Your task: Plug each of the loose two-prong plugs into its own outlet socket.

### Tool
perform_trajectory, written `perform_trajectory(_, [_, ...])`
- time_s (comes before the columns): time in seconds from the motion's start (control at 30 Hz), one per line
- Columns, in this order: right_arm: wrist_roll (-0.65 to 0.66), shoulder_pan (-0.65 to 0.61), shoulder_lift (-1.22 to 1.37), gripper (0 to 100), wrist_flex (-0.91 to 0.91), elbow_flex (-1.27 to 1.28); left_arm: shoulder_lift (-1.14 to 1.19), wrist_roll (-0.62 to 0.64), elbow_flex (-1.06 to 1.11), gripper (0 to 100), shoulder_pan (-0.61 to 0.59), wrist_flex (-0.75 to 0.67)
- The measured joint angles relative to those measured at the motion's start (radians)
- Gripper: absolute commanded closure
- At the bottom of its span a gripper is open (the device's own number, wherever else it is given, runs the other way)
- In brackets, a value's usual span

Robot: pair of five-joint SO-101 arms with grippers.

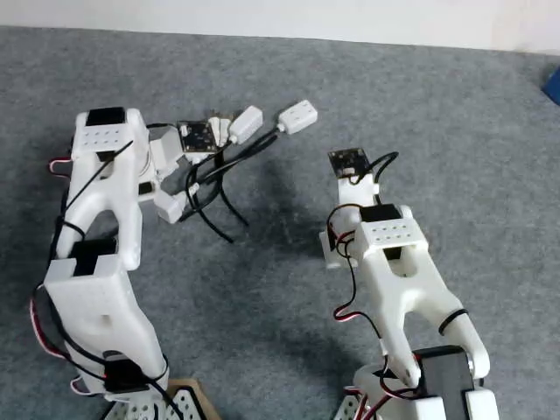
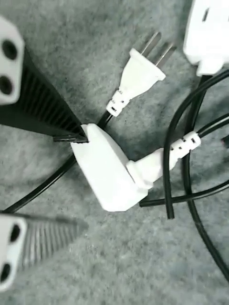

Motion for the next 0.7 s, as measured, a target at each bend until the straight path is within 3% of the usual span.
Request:
perform_trajectory(0.2, [0.000, 0.000, 0.000, 61.2, 0.000, 0.000, 0.011, 0.005, -0.052, 67, 0.003, -0.009])
perform_trajectory(0.7, [0.000, 0.000, 0.000, 61.2, -0.003, 0.000, 0.029, 0.015, -0.112, 70, 0.034, -0.012])
